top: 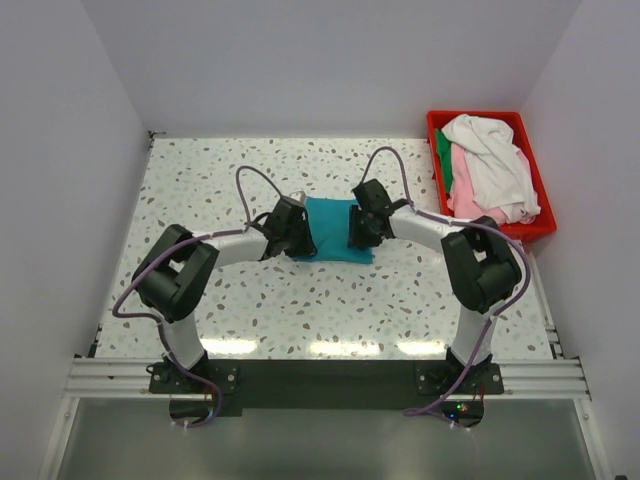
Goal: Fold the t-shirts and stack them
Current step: Fold the tshirt
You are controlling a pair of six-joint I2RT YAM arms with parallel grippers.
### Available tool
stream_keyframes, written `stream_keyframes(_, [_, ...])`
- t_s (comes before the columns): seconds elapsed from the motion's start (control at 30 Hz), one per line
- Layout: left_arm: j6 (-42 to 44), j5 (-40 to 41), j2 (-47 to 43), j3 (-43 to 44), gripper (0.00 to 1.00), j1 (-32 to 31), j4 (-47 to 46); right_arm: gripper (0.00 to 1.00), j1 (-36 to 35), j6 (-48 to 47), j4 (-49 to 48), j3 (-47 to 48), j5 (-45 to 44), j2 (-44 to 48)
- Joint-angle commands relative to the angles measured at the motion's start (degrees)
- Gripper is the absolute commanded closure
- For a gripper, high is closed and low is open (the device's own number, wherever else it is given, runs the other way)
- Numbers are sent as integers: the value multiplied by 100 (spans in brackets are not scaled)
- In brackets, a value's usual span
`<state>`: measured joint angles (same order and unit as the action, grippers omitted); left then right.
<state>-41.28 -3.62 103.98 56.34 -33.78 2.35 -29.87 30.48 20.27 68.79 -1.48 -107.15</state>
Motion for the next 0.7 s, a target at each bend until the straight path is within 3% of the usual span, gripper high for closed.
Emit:
stream_keyframes(0.0, [-135, 256, -9, -245, 84, -15, -147, 61, 7, 107, -190, -59, -19, 19])
stream_keyframes(0.4, [76, 344, -695, 61, 70, -6, 204, 59, -282, -51, 293, 406, -397, 872])
stream_keyframes(0.67, [129, 432, -985, 167, 52, 415, 354, 60, -687, -16, 293, 1065, -266, -31])
